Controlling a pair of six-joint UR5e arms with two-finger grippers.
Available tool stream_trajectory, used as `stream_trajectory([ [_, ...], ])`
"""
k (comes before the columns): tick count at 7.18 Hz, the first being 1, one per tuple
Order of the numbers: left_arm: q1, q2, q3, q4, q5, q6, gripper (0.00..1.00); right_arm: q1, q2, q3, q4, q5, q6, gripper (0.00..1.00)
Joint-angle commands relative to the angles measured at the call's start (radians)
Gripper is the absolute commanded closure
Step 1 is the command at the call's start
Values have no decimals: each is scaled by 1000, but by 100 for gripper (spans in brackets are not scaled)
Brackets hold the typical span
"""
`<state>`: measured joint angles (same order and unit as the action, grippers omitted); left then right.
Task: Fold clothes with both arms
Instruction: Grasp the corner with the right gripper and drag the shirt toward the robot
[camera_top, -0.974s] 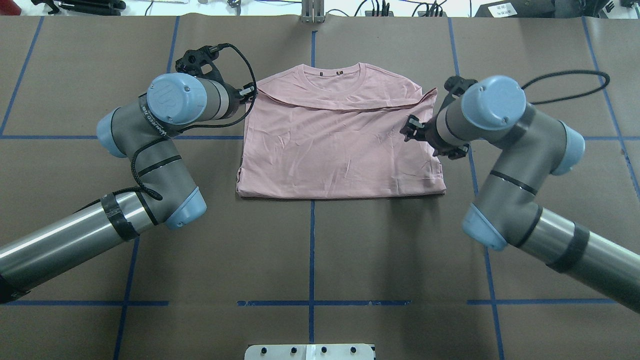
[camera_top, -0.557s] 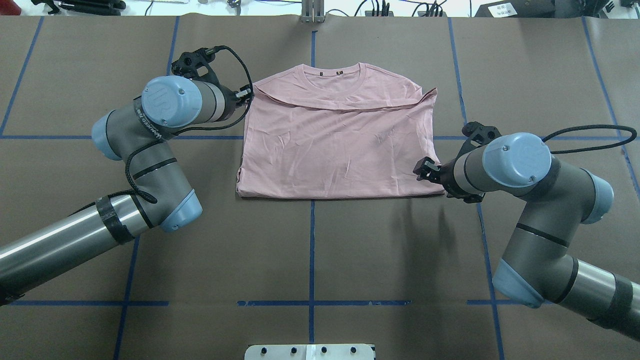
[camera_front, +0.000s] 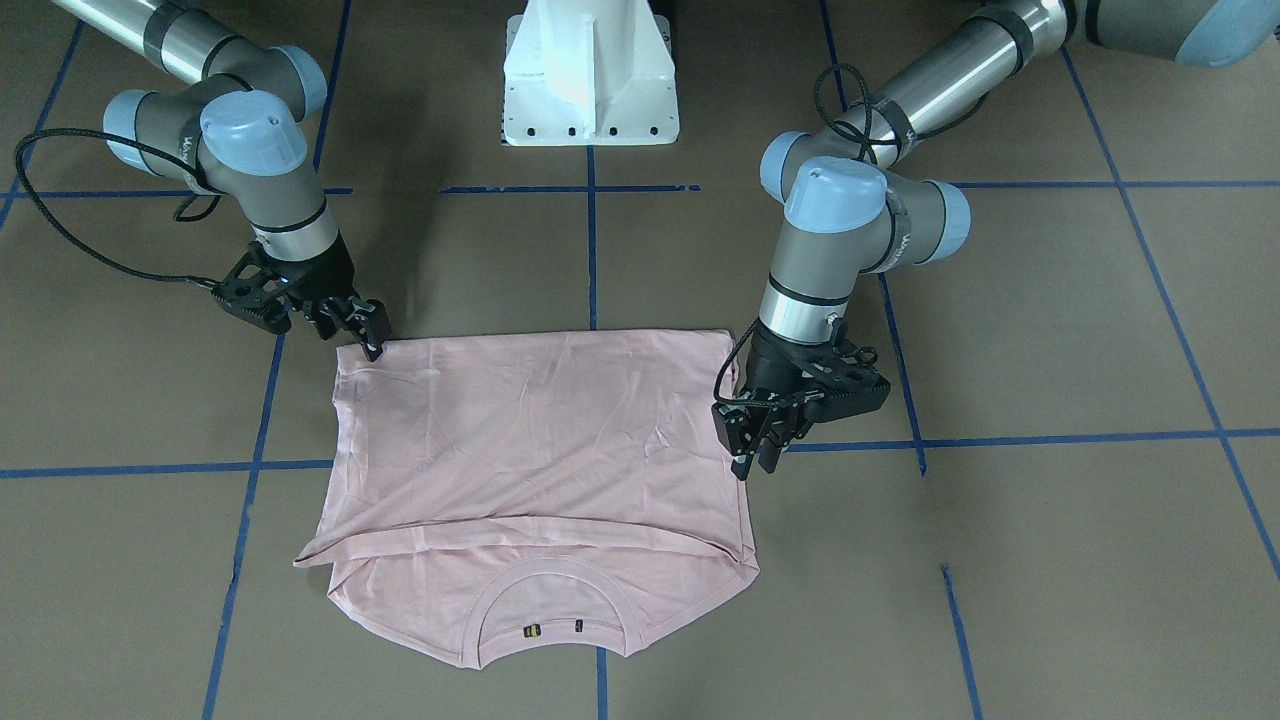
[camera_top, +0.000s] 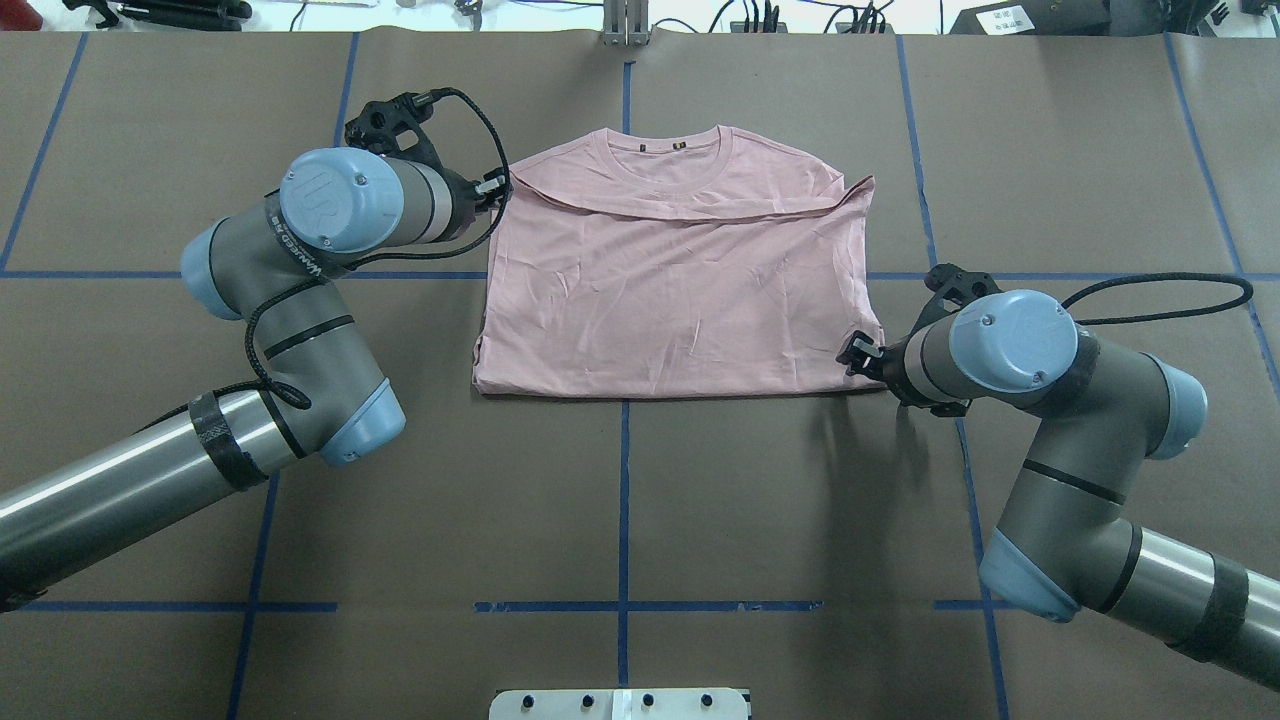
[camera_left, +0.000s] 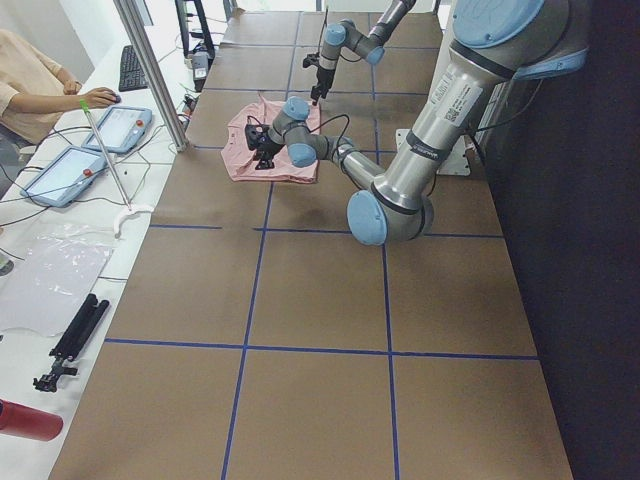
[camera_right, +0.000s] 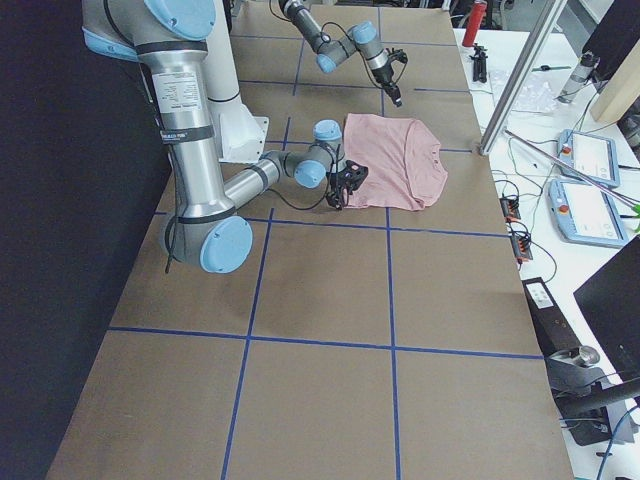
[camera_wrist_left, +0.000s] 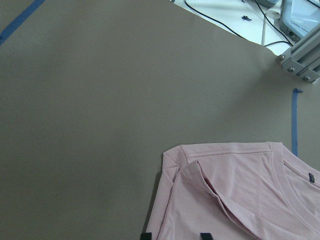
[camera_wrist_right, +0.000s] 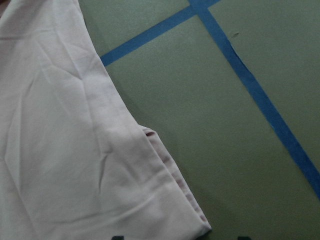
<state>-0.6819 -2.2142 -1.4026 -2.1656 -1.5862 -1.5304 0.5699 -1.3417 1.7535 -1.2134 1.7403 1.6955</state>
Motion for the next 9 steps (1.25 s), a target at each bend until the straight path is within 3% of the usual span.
stream_trajectory([
  [1, -1, 1, -4, 1, -3, 1, 57, 7, -1, -6, 0, -7, -7, 100],
  [6, 1, -2, -6, 1, -4, 0, 57, 16, -1, 49, 0, 37, -8, 100],
  [7, 1, -1, -28, 3, -9, -2, 57, 13, -43, 160, -14, 77, 1, 100],
  [9, 4, 18, -91, 4, -52, -4, 57, -68, -257, 434, 0, 322, 3, 100],
])
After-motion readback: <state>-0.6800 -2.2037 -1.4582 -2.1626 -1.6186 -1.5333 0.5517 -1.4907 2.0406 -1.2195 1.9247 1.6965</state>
